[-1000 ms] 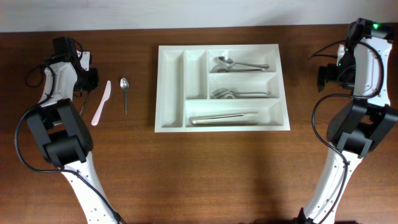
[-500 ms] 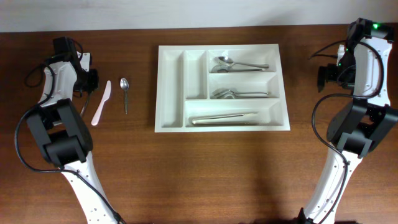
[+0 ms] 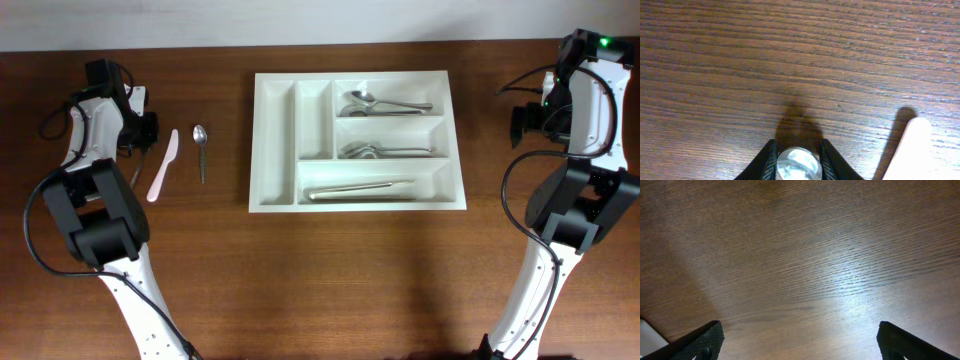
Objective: Pack container
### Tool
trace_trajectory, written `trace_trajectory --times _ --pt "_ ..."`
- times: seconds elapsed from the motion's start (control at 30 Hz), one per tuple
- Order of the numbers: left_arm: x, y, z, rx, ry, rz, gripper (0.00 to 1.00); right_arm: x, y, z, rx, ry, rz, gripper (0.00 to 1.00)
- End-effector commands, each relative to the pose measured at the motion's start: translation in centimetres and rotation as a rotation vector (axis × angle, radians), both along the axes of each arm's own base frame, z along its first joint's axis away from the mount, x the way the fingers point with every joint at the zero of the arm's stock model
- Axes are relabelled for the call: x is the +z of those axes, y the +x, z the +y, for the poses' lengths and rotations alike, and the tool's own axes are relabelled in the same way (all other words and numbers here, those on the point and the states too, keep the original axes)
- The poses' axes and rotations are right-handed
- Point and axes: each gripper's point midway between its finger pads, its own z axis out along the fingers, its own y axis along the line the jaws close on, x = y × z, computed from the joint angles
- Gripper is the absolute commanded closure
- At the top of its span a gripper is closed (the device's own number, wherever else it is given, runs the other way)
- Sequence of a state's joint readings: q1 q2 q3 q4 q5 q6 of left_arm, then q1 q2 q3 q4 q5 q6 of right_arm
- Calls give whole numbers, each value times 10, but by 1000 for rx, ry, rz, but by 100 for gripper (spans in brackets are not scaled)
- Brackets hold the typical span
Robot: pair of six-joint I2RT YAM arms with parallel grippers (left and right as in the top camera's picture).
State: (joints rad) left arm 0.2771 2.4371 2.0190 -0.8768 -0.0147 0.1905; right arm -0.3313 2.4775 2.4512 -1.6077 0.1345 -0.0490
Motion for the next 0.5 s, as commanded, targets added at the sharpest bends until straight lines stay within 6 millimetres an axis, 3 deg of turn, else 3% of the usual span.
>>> trace_trajectory --times 0.0,0.2,0.33,0.47 --pt "-19 -6 3 2 -7 43 76 19 0 -3 -4 -23 -39 1" --pt "-20 -7 3 3 -5 50 76 19 0 -3 -4 -23 -39 1" --pt "-20 -8 7 8 15 56 59 19 0 -3 -4 -23 -39 1" --pt "-19 -10 12 9 46 67 60 19 0 -3 -4 -23 -39 1"
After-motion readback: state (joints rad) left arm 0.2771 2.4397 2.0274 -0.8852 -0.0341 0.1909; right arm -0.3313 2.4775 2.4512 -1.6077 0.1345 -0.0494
